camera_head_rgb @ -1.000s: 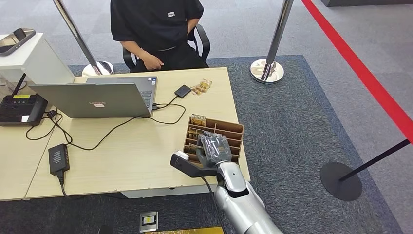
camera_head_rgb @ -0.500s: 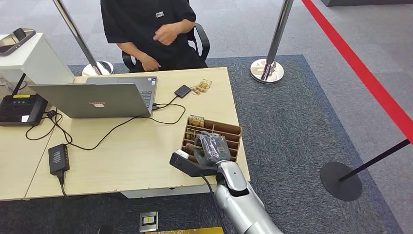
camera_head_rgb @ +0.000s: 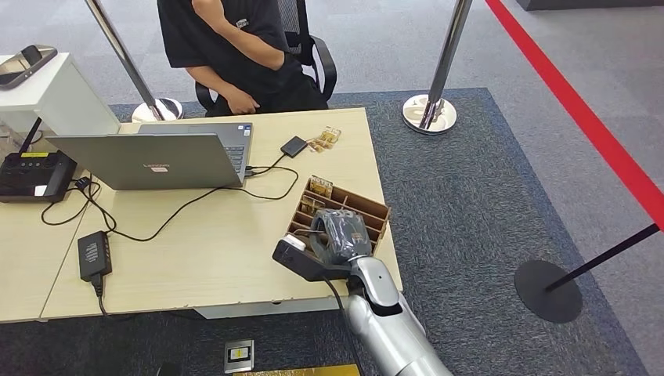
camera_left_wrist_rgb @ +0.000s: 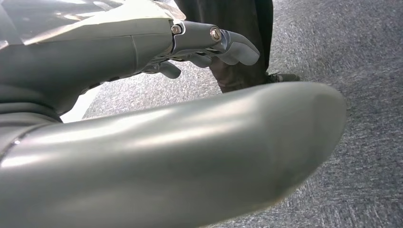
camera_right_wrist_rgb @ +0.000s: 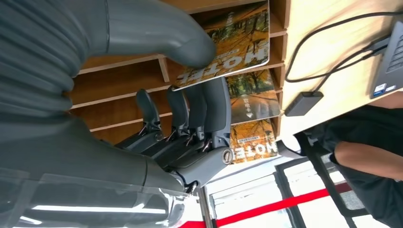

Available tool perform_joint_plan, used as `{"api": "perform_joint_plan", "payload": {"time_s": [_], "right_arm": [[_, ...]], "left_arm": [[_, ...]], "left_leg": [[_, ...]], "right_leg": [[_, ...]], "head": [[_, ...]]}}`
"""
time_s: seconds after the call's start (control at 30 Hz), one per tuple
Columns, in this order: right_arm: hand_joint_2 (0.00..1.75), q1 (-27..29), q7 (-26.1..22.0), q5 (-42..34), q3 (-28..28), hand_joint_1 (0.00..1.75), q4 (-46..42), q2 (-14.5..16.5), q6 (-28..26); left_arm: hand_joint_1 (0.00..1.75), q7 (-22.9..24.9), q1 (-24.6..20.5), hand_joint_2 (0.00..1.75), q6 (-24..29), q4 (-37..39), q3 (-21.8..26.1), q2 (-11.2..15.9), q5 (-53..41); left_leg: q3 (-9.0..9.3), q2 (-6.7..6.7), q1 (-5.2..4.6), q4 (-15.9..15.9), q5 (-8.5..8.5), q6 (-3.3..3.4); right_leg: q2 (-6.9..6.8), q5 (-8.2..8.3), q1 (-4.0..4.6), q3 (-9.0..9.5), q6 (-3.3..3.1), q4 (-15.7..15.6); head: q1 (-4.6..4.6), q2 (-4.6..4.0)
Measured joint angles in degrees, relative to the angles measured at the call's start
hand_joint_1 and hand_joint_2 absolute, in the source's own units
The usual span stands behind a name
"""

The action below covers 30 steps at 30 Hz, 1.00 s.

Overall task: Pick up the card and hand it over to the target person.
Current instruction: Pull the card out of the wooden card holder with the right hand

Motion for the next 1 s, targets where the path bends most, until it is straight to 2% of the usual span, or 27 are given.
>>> {"api": "perform_joint_plan", "payload": {"time_s": [0.33, 0.63, 1.0], "right_arm": [[1.75, 1.4, -0.6, -2.9, -0.1, 1.31, -3.2, -0.4, 0.3], [1.75, 2.0, -1.0, -4.0, 0.1, 1.37, -10.4, -1.2, 0.6], [1.75, -0.4, -1.1, -5.1, -1.3, 1.36, -15.1, -1.8, 0.8]], "left_arm": [[0.00, 0.4, -0.1, 0.00, 0.0, -0.1, -0.4, 0.2, -0.5], [0.00, 0.5, 0.1, 0.00, 0.3, -0.1, -0.3, 0.2, -0.3], [0.00, 0.6, 0.0, 0.00, 0.7, 0.0, -0.1, 0.1, 0.1]], "left_leg": [[-0.03, 0.00, 0.01, 0.0, 0.01, 0.00], [-0.04, 0.00, 0.00, 0.0, 0.01, 0.01], [-0.06, 0.03, -0.01, 0.0, 0.01, 0.01]], "right_leg": [[0.00, 0.01, 0.01, -0.02, 0.00, 0.0], [0.00, 0.01, 0.00, -0.04, 0.00, 0.0], [0.04, 0.02, -0.01, -0.07, 0.00, 0.0]], "head": [[0.00, 0.00], [0.00, 0.00], [0.00, 0.00]]}}
